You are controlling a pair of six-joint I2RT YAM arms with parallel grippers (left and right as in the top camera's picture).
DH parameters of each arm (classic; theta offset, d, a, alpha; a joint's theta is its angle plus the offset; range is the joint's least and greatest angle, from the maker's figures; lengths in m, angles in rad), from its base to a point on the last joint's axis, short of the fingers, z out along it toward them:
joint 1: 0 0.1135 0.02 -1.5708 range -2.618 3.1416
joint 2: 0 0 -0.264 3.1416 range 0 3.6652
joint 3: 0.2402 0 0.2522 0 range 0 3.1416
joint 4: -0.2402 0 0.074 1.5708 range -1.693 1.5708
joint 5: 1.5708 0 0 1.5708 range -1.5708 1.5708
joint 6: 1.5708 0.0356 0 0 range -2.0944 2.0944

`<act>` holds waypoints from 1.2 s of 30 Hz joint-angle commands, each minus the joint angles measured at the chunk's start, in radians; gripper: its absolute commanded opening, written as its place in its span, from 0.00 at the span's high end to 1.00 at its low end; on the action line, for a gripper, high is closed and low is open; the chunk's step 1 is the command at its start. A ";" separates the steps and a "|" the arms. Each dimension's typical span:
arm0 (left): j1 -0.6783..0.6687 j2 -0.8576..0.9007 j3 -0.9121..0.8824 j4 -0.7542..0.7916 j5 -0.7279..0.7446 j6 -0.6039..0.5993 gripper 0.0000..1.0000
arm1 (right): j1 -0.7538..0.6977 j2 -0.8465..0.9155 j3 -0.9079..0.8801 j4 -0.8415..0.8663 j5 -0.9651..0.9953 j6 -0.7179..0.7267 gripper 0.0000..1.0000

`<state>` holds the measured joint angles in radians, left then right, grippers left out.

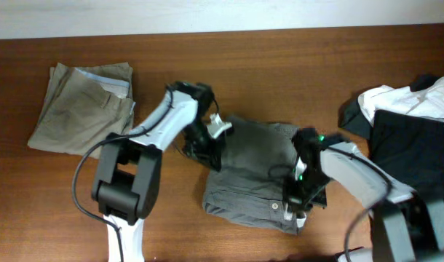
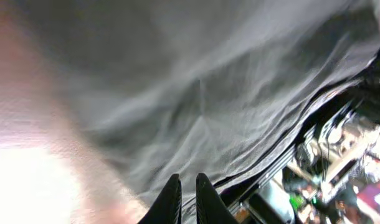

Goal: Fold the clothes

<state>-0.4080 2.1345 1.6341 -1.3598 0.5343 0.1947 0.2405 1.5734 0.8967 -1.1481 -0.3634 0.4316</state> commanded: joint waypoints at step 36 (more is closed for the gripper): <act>-0.055 0.098 -0.166 0.406 0.259 -0.210 0.99 | -0.006 0.228 0.207 0.082 -0.006 -0.009 0.96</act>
<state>-0.4919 2.2185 1.4734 -0.9577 0.7704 -0.0200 0.2405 1.8088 1.0966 -1.0622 -0.3607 0.4194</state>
